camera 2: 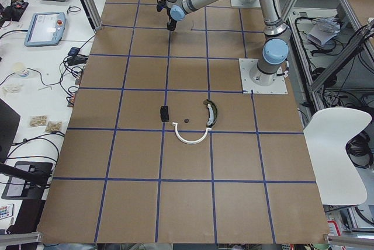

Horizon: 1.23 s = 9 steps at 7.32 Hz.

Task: Place bearing gear from tray to pile

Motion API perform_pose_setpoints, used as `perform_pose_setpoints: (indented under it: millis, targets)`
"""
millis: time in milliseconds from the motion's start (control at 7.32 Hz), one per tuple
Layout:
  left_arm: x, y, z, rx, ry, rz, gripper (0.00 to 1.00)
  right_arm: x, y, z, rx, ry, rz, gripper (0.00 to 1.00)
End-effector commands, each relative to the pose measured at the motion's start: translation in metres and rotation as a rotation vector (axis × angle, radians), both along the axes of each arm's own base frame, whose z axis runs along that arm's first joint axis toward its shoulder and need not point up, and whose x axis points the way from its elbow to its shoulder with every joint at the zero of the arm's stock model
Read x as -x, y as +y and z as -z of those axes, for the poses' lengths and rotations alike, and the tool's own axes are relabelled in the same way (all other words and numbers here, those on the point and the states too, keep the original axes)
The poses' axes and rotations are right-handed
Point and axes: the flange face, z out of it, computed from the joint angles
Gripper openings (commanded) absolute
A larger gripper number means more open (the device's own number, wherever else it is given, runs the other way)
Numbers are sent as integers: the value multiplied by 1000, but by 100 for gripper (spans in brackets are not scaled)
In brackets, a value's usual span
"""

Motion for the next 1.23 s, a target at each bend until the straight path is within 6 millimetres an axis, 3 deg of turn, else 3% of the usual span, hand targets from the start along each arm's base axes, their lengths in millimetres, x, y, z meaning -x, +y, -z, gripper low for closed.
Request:
perform_pose_setpoints:
  millis: [0, 137, 273, 546, 820, 1093]
  targets:
    - [-95, -52, -31, -16, -2, -160, 0, -1, 2, 3, -4, -6, 5, 100]
    - [-144, -69, -53, -37, -5, -216, 0, 0, -3, -1, 6, -8, 10, 100]
    - [-208, -77, -66, -89, -13, -193, 0, 0, -1, 2, -1, -8, 10, 100]
    - [-325, -76, -83, -118, -5, -162, 0, 0, 1, 2, -1, -8, 10, 100]
    - [-449, -55, -84, -162, -28, -187, 0, -1, 1, 3, -3, -9, 8, 100]
    - [-540, -16, -81, -201, -41, -145, 0, -1, -2, 0, 28, -11, 8, 100]
